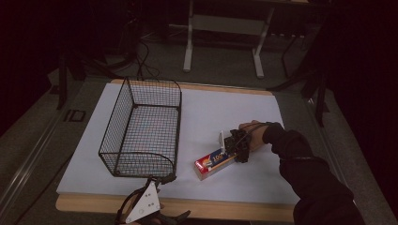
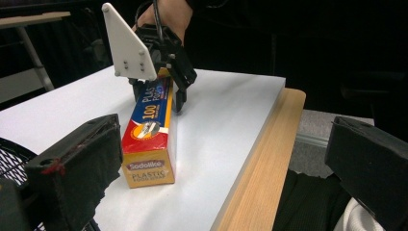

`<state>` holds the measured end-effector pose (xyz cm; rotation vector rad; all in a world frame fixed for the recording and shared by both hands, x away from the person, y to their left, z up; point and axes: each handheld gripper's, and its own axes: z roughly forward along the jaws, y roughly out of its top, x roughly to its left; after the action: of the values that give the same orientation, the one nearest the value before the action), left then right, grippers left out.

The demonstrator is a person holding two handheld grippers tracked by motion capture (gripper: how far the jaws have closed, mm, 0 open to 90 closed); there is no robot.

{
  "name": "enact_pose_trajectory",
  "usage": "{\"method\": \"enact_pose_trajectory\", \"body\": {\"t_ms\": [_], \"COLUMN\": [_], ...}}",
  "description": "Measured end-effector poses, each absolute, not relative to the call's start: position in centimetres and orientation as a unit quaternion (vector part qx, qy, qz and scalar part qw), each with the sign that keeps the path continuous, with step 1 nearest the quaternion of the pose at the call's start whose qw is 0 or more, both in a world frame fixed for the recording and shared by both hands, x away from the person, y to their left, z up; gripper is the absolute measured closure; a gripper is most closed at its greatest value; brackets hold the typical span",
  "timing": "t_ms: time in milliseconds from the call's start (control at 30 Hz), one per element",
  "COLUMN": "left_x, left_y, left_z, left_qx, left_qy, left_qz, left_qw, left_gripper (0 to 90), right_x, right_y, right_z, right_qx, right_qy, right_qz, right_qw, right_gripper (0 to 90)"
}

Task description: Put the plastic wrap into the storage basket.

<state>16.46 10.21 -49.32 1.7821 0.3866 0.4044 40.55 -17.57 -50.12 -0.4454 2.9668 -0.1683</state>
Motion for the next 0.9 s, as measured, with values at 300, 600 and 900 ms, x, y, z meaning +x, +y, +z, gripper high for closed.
{"method": "enact_pose_trajectory", "body": {"t_ms": [300,600,900], "left_x": [16.5,16.5,16.6], "left_y": [10.2,10.3,10.1], "left_z": [-49.3,-49.3,-49.3], "left_qx": [0.768,0.766,0.767], "left_qy": [0.167,0.169,0.168], "left_qz": [0.175,0.173,0.172], "left_qw": [0.594,0.596,0.596], "left_gripper": [0.2,0.2,0.2], "right_x": [40.6,39.8,40.2], "right_y": [-16.9,-17.2,-18.3], "right_z": [-50.0,-49.5,-47.2], "right_qx": [-0.162,-0.177,-0.111], "right_qy": [0.981,0.978,0.991], "right_qz": [-0.091,-0.093,-0.035], "right_qw": [0.060,0.051,0.060], "right_gripper": [30.7,34.8,35.9]}}
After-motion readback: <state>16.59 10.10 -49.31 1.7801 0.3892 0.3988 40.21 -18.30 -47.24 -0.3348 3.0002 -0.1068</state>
